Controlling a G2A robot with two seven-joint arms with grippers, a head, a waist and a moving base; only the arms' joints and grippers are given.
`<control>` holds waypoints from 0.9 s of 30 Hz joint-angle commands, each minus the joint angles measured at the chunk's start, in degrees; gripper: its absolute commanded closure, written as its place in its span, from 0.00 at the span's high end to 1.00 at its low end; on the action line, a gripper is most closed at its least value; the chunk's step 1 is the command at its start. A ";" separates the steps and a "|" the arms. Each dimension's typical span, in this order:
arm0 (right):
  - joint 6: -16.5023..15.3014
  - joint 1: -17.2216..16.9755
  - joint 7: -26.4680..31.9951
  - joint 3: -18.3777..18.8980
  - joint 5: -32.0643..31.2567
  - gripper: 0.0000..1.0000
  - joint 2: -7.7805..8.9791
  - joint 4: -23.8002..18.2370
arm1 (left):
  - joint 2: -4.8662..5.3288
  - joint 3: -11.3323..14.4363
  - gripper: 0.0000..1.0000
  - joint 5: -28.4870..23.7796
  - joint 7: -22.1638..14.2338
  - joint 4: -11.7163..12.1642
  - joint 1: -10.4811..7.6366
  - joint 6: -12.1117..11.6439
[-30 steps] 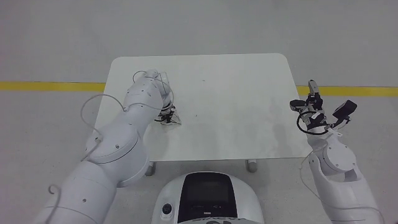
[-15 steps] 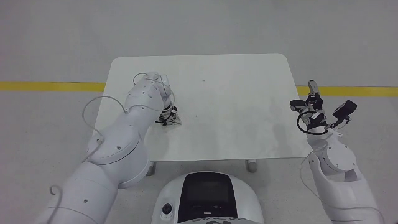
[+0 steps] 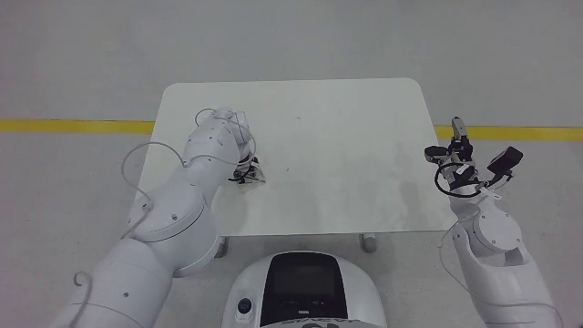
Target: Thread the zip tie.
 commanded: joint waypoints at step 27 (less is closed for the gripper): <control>0.00 0.00 0.00 0.00 0.00 1.00 0.00 0.00 | -0.22 -0.02 0.00 0.92 -0.33 0.00 -0.58 0.00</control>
